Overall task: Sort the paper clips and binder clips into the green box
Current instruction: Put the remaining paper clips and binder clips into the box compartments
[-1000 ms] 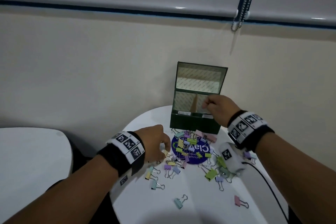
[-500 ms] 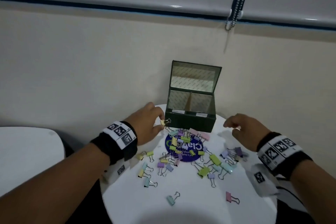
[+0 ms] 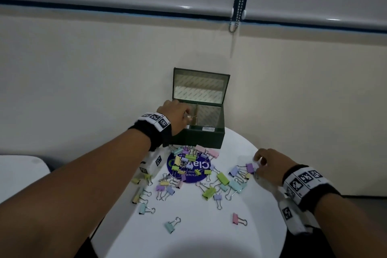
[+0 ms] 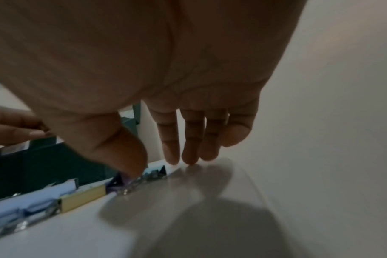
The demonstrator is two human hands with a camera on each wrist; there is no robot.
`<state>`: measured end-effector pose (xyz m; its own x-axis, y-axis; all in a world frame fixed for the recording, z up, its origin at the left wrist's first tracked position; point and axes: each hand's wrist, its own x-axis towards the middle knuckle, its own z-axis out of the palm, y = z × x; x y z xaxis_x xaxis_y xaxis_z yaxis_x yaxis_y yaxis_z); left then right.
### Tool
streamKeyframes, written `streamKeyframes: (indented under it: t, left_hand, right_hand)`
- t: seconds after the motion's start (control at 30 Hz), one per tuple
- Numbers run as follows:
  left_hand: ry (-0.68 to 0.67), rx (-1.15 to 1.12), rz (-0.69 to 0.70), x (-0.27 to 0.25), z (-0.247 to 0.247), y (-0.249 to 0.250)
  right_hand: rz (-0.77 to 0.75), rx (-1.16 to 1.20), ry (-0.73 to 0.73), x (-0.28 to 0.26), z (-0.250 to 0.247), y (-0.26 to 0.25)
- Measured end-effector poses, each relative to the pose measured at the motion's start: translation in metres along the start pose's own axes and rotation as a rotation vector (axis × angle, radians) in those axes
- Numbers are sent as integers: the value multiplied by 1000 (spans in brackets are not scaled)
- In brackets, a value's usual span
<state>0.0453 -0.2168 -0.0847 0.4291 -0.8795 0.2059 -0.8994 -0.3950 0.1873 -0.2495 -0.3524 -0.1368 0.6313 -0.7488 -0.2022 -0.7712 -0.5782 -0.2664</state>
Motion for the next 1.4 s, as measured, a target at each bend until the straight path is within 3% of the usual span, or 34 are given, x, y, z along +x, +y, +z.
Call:
streamKeyframes:
  t: [0.2, 0.3, 0.47, 0.53, 0.6, 0.7, 0.77, 1.07, 1.17, 1.3, 1.4]
  left_hand:
    - [68, -109, 115, -36, -17, -16]
    - [-128, -83, 151, -59, -19, -24]
    - [-367, 63, 167, -78, 2, -29]
    - [-408, 83, 166, -79, 8, -31]
    - [-395, 118, 174, -79, 11, -32]
    - [-364, 172, 135, -80, 12, -32]
    - [-361, 176, 113, -81, 13, -31]
    - [-246, -25, 132, -81, 4, -32]
    - [-316, -37, 172, -81, 7, -32]
    - [-380, 16, 164, -82, 8, -27]
    - [-433, 88, 162, -82, 9, -26]
  right_hand:
    - [-8, -19, 8, -2, 0, 3]
    - [-28, -12, 42, 0, -4, -1]
    - [-194, 254, 421, -2, -17, -11]
    - [-236, 343, 490, 0, -22, -18]
    - [-212, 326, 428, 6, -23, -22]
    - [-74, 42, 147, 18, -18, -18]
    - [-3, -95, 48, 23, -12, -16]
    - [-49, -200, -15, 32, -18, -34]
    - [11, -18, 31, 36, -23, -29]
    - [44, 486, 104, 34, -33, -36]
    - [52, 990, -45, 23, -33, -56]
